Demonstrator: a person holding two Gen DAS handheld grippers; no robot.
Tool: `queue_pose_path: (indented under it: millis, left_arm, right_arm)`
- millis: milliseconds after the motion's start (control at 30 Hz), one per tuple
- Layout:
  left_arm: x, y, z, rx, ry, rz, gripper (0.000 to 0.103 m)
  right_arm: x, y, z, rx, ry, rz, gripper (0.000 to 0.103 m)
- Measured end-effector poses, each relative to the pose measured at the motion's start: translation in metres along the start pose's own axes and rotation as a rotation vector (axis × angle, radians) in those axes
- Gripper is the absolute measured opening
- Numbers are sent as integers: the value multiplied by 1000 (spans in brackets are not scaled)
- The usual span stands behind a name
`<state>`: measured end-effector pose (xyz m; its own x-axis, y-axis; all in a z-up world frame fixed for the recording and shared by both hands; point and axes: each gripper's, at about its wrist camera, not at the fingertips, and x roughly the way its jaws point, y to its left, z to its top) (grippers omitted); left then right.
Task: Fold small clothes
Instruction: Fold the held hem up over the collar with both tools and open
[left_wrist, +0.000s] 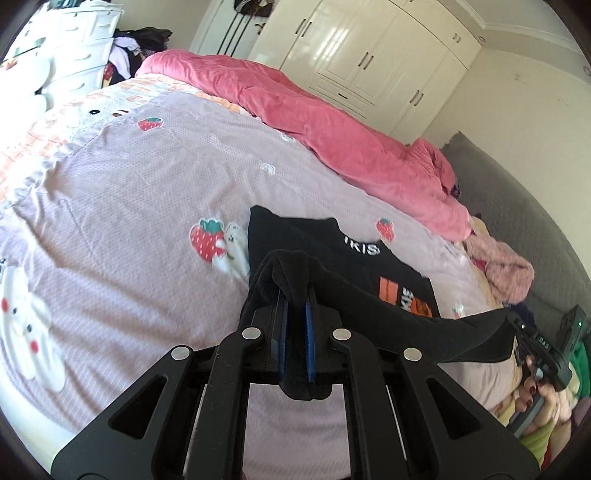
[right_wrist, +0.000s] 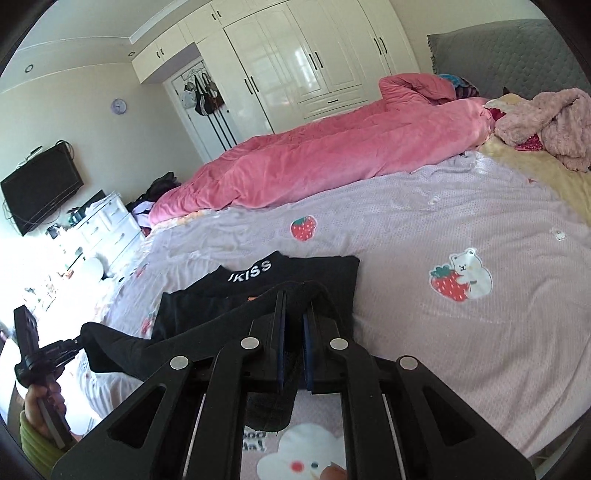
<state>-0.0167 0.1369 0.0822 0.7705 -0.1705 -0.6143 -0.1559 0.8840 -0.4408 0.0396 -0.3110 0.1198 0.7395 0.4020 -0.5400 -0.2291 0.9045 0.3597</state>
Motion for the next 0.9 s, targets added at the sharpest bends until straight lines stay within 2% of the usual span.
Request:
queue_pose_path:
  millis: [500, 733, 900]
  left_arm:
    - [67, -2, 39, -22, -9, 41, 2]
    - [102, 8, 39, -12, 6, 70, 2]
    - [112, 15, 35, -3, 19, 71, 5]
  right_arm:
    - [74, -22, 31, 73, 47, -57, 7]
    - [114, -36, 15, 76, 89, -120, 7]
    - [130, -48, 5, 113, 114, -126, 8]
